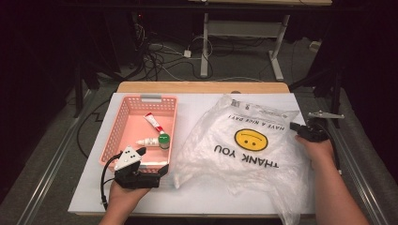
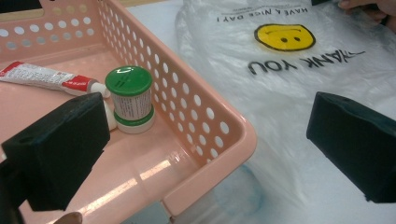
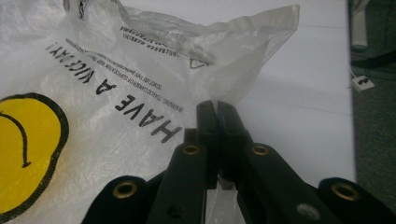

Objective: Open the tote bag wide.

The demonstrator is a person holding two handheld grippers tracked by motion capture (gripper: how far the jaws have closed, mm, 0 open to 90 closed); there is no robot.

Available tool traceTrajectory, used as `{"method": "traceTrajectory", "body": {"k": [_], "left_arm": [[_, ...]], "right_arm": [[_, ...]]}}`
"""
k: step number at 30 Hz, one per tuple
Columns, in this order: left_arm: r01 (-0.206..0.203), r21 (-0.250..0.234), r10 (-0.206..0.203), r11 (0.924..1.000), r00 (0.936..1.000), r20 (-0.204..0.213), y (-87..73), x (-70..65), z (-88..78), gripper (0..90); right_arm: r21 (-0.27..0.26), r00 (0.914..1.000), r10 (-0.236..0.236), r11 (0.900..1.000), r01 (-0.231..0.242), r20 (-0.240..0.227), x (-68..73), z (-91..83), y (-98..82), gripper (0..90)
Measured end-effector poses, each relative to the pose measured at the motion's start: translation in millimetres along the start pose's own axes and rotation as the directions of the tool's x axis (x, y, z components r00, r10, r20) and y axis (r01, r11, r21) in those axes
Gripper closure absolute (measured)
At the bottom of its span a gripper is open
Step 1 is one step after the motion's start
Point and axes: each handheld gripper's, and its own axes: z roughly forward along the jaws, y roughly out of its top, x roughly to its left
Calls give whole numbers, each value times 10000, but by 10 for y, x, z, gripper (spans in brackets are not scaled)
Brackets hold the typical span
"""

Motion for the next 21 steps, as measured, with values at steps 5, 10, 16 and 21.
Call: {"method": "traceTrajectory", "body": {"k": [5,10,16,21], "left_arm": [[-42,15,42,10000,10000,-13,2,8,-10,0],[-78,30,78,10000,10000,23,0,6,-4,0],[-199,101,198,9998,9997,147,16,-19,26,0],[-272,48,271,9996,9994,210,35,-37,40,0]], "right_arm": [[-451,9957,578,9975,-546,718,-155,-19,59,900],[-761,9867,973,9932,-879,1301,-288,-119,29,900],[-983,9860,690,9937,-544,1517,-286,-328,-137,900],[-987,9881,652,9938,-517,1390,-178,-522,-369,897]]}}
